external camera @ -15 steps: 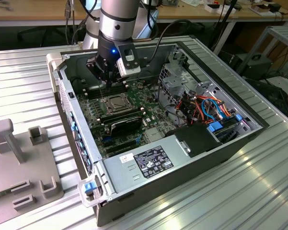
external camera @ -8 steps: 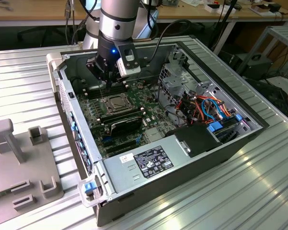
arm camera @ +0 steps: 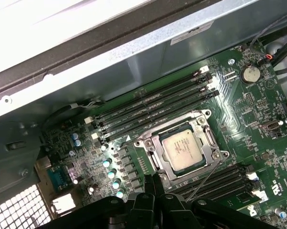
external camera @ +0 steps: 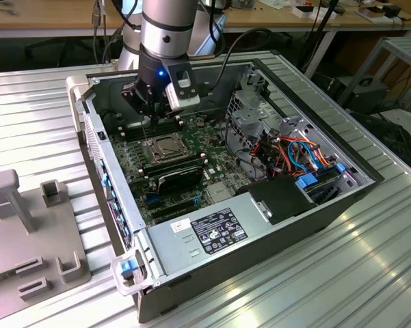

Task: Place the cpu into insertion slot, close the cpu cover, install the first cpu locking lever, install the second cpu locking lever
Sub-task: 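Install the first cpu locking lever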

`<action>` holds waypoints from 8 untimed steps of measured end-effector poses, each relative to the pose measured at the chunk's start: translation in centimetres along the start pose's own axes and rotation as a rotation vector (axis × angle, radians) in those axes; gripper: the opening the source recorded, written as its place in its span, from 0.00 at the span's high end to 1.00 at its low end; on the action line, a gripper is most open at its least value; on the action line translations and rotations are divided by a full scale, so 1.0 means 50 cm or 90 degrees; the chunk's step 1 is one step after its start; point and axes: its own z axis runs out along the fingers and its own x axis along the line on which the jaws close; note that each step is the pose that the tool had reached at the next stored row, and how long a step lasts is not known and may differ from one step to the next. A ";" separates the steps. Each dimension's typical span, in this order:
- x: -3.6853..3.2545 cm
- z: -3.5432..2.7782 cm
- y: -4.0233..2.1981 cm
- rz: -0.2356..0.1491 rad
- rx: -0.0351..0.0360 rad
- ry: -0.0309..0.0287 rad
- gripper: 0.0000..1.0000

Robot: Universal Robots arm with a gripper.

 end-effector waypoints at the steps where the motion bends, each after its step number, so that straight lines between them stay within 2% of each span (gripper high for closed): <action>1: 0.001 0.000 -0.001 -0.003 0.0001 0.0001 0.89; 8: 0.012 0.001 -0.006 -0.033 0.0012 0.0007 0.89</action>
